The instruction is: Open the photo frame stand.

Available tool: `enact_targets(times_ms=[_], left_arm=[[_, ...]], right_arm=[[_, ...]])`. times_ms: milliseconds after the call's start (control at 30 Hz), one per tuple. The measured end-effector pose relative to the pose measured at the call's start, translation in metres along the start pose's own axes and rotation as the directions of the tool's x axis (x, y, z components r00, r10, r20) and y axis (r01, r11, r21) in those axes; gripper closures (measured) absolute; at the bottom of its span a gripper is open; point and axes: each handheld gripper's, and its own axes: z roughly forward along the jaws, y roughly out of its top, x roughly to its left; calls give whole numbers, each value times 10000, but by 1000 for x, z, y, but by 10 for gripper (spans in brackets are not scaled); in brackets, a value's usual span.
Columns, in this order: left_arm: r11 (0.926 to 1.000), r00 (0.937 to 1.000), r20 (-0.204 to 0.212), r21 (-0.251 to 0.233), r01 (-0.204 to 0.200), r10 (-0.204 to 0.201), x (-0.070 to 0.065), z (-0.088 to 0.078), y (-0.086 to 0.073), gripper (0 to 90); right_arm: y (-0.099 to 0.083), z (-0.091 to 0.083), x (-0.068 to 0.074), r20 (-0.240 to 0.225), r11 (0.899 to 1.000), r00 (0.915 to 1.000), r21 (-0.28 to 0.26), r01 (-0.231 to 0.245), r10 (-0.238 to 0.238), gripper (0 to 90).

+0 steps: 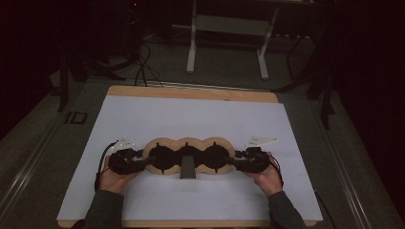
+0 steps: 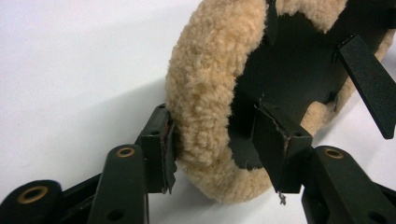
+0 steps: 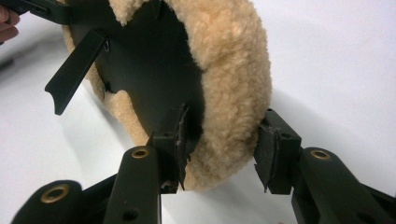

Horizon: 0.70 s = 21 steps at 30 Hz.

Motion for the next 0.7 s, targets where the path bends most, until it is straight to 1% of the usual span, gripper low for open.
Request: enact_targets(times_ms=[133, 233, 500, 700], left_arm=[[9997, 9995, -185, -30, -247, 246, -3, -2, 1, 544], [9993, 9990, -234, -66, -373, 371, -4, -3, 1, 559], [9980, 9975, -361, -161, -606, 600, -7, -4, 3, 581], [9970, 9956, -562, -128, -759, 751, -9, -3, 6, 583]], right_arm=[[-1, 2, -1, 58, 10000, 10000, 56, -58, 57, 561], [-3, 3, -2, 93, 9999, 9999, 101, -136, 135, 555], [-4, 5, -3, 227, 9998, 9996, 120, -166, 164, 544], [-4, 6, -4, 357, 9998, 9993, 121, -129, 124, 538]])
